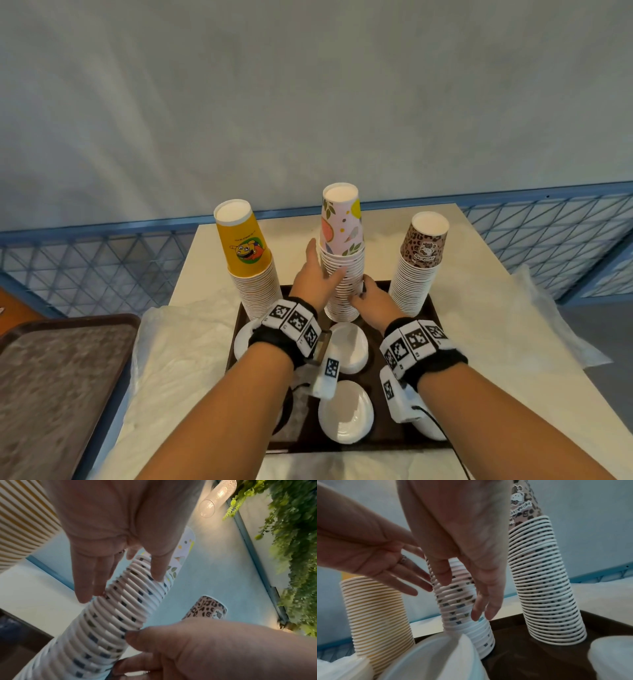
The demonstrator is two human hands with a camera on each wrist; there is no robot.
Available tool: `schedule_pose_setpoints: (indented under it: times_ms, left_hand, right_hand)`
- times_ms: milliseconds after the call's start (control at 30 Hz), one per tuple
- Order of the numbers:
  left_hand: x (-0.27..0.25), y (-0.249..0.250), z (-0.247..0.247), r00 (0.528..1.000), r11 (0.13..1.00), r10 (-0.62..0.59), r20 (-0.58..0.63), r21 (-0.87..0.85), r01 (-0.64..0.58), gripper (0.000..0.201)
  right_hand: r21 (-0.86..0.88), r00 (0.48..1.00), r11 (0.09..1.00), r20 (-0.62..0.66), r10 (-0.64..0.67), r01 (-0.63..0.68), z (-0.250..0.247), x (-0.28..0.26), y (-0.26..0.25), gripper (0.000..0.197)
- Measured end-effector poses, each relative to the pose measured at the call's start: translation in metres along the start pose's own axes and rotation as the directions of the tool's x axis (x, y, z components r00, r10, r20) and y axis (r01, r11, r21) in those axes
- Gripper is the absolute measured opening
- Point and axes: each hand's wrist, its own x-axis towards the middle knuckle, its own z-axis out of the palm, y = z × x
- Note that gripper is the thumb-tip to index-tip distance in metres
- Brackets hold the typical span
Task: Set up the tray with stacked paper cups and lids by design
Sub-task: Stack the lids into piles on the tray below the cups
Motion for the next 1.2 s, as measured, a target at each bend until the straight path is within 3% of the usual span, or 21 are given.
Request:
schedule_pose_setpoints:
  times_ms: [100, 200, 267, 367, 433, 500, 567, 633, 767, 1000, 1200]
  left_hand:
    - [0.006, 0.0, -0.005, 0.999, 1.0, 0.029, 0.012, 0.0, -0.029, 0.069]
    - [0.004, -0.001, -0.007, 0.998, 0.995, -0.039, 0.041, 0.091, 0.035, 0.075]
    - [-0.002, 0.0, -0.01, 0.994, 0.986, -0.111, -0.023, 0.122, 0.113, 0.078]
    - [-0.026, 0.006, -0.012, 0.984, 0.997, -0.064, -0.167, 0.032, 0.07, 0.054]
    - [-0.05, 0.012, -0.001, 0.997, 1.0, -0.009, -0.08, -0.015, 0.008, 0.035]
    - [-0.073, 0.014, 0.027, 0.993, 0.999, -0.01, 0.118, -0.036, 0.014, 0.033]
    - [-0.089, 0.009, 0.064, 0.945, 0.998, -0.054, 0.322, 0.053, 0.039, 0.045]
    - [-0.098, -0.004, 0.099, 0.894, 0.981, -0.124, 0.431, 0.19, 0.044, 0.052]
    - [-0.106, -0.021, 0.136, 0.857, 0.927, -0.228, 0.462, 0.373, 0.046, 0.055]
    - [-0.11, -0.027, 0.165, 0.908, 0.902, -0.12, 0.402, 0.426, -0.069, 0.039]
    - [-0.104, -0.025, 0.171, 0.919, 0.88, -0.168, 0.356, 0.475, -0.023, 0.042]
  right_hand:
    - [-0.035, 1.0, 0.999, 0.025, 0.006, -0.005, 0.005, -0.002, -0.005, 0.059]
    - [-0.058, 0.998, 0.998, 0.059, 0.01, -0.007, 0.004, -0.01, -0.011, 0.061]
    - [-0.043, 0.999, 0.999, 0.032, -0.001, 0.003, -0.008, -0.017, -0.014, 0.061]
    - [0.052, 1.0, 0.999, -0.023, -0.016, 0.017, -0.045, -0.036, -0.009, 0.05]
    - [0.011, 0.997, 1.0, -0.07, -0.028, 0.029, -0.073, -0.056, 0.003, 0.036]
    - [-0.1, 0.994, 0.995, -0.108, -0.005, -0.006, -0.092, -0.074, 0.025, 0.028]
    - [-0.22, 0.994, 0.972, -0.087, 0.064, -0.082, -0.096, -0.088, 0.051, 0.027]
    - [-0.33, 0.988, 0.931, -0.029, 0.154, -0.155, -0.088, -0.097, 0.081, 0.029]
    - [-0.376, 0.971, 0.902, 0.027, 0.239, -0.212, -0.061, -0.113, 0.12, 0.032]
    - [-0.396, 0.993, 0.91, -0.028, 0.119, -0.12, -0.048, -0.114, 0.152, 0.033]
    - [-0.396, 0.995, 0.913, -0.043, 0.088, -0.098, -0.05, -0.106, 0.156, 0.037]
